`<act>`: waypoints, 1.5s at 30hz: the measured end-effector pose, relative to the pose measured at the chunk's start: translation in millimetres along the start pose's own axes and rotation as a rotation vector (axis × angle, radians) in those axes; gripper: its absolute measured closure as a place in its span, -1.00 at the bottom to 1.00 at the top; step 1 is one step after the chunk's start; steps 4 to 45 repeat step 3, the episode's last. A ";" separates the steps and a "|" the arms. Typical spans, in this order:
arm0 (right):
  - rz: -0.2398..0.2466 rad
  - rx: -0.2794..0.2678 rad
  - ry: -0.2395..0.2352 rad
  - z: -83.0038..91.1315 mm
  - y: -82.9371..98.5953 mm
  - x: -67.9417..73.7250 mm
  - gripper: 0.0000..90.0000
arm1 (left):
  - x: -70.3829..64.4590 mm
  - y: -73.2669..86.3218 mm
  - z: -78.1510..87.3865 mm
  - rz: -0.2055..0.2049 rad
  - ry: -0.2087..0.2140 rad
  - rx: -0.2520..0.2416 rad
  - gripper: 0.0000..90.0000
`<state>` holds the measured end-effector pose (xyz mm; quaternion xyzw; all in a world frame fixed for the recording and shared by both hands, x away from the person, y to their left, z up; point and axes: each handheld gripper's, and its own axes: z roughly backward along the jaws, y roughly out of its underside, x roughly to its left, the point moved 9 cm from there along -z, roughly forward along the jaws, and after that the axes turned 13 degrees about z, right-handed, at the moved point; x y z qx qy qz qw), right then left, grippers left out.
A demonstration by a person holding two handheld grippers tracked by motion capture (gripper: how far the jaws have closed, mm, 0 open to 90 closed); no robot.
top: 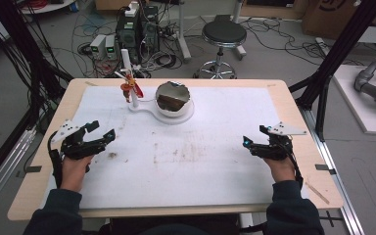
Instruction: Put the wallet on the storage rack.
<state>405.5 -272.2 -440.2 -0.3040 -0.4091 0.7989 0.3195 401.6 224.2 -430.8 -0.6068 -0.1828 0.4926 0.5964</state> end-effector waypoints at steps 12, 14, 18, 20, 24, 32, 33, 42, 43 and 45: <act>-0.002 -0.002 -0.003 0.4 -0.3 0.4 -0.54 | 0.7 0.0 -0.1 0.003 -0.003 -0.003 -0.56; -0.002 -0.002 -0.003 0.4 -0.3 0.4 -0.54 | 0.7 0.0 -0.1 0.003 -0.003 -0.003 -0.56; -0.002 -0.002 -0.003 0.4 -0.3 0.4 -0.54 | 0.7 0.0 -0.1 0.003 -0.003 -0.003 -0.56; -0.002 -0.002 -0.003 0.4 -0.3 0.4 -0.54 | 0.7 0.0 -0.1 0.003 -0.003 -0.003 -0.56; -0.002 -0.002 -0.003 0.4 -0.3 0.4 -0.54 | 0.7 0.0 -0.1 0.003 -0.003 -0.003 -0.56; -0.002 -0.002 -0.003 0.4 -0.3 0.4 -0.54 | 0.7 0.0 -0.1 0.003 -0.003 -0.003 -0.56; -0.002 -0.002 -0.003 0.4 -0.3 0.4 -0.54 | 0.7 0.0 -0.1 0.003 -0.003 -0.003 -0.56; -0.002 -0.002 -0.003 0.4 -0.3 0.4 -0.54 | 0.7 0.0 -0.1 0.003 -0.003 -0.003 -0.56; -0.002 -0.002 -0.003 0.4 -0.3 0.4 -0.54 | 0.7 0.0 -0.1 0.003 -0.003 -0.003 -0.56; -0.002 -0.002 -0.003 0.4 -0.3 0.4 -0.54 | 0.7 0.0 -0.1 0.003 -0.003 -0.003 -0.56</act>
